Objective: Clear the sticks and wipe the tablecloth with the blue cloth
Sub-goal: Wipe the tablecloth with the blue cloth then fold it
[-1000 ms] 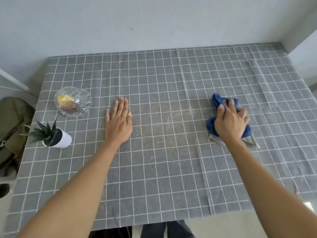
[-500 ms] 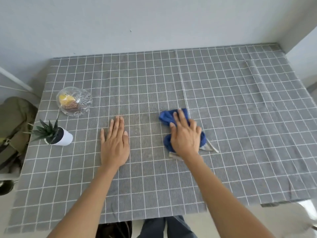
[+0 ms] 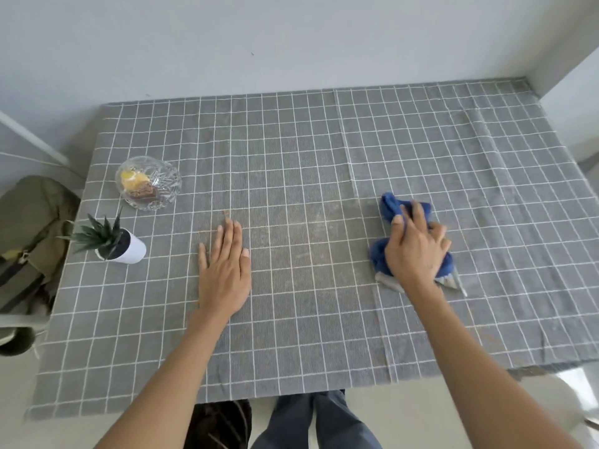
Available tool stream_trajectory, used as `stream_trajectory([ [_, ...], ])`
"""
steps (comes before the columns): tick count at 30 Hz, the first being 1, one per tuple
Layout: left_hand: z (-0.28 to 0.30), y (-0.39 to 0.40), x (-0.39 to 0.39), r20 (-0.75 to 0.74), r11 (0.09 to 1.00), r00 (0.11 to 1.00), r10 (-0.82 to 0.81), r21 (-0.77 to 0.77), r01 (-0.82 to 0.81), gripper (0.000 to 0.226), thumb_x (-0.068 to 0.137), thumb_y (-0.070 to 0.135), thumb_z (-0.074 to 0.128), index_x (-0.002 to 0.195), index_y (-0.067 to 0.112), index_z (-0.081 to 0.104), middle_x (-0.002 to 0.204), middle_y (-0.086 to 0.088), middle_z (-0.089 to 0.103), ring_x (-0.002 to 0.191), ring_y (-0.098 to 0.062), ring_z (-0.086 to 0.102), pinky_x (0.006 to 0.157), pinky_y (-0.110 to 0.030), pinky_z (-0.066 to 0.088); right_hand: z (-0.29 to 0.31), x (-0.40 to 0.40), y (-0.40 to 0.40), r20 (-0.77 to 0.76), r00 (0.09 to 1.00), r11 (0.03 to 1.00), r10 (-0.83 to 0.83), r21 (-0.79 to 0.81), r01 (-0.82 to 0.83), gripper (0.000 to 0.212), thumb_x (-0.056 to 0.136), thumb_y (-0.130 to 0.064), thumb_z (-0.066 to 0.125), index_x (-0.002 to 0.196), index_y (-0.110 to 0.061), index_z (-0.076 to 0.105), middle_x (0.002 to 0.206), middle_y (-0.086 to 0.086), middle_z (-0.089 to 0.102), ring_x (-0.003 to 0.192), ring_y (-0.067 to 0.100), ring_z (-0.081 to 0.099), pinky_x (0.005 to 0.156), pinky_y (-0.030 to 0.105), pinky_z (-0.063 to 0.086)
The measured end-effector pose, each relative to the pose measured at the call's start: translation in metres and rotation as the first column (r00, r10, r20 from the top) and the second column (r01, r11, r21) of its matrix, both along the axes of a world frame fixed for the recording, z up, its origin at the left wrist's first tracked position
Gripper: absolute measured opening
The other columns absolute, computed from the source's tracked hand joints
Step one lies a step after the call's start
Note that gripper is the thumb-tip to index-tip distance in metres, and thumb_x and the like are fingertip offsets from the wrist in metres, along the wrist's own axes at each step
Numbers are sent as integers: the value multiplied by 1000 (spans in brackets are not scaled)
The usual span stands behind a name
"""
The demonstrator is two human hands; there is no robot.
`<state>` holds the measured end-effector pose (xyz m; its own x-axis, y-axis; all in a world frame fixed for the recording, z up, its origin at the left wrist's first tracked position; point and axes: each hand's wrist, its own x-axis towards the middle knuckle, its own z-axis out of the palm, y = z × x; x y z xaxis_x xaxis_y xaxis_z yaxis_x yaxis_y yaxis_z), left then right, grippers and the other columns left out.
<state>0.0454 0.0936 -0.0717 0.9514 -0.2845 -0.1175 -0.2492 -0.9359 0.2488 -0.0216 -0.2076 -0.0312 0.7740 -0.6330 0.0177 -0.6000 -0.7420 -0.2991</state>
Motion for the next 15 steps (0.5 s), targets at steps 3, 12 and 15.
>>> stream_trajectory([
  [3,-1,4,-31,4,1000,1000,11,18,-11,56,96,39,-3,149,23,-11,157,7,-16,144,-9,-17,118,-41,-10,6,-4,69,3,978,978,209,-5,-209,45,97,-38,26,133,-20,48,147,-5,37,106,31,46,85,43,37],
  [12,2,7,-39,18,1000,1000,13,28,-13,55,98,37,1,151,23,-7,159,7,-10,145,-8,-13,118,-42,-8,-15,-30,93,-152,933,945,327,31,-326,55,95,-42,22,144,-22,37,155,-10,26,110,25,46,83,41,38],
  [15,4,8,-39,15,1000,1000,11,19,-11,55,98,37,1,150,24,-7,158,8,-10,145,-8,-13,119,-43,-8,-18,-40,49,-163,959,971,232,-25,-239,52,99,-41,21,148,-25,27,157,-12,15,113,25,42,86,40,33],
])
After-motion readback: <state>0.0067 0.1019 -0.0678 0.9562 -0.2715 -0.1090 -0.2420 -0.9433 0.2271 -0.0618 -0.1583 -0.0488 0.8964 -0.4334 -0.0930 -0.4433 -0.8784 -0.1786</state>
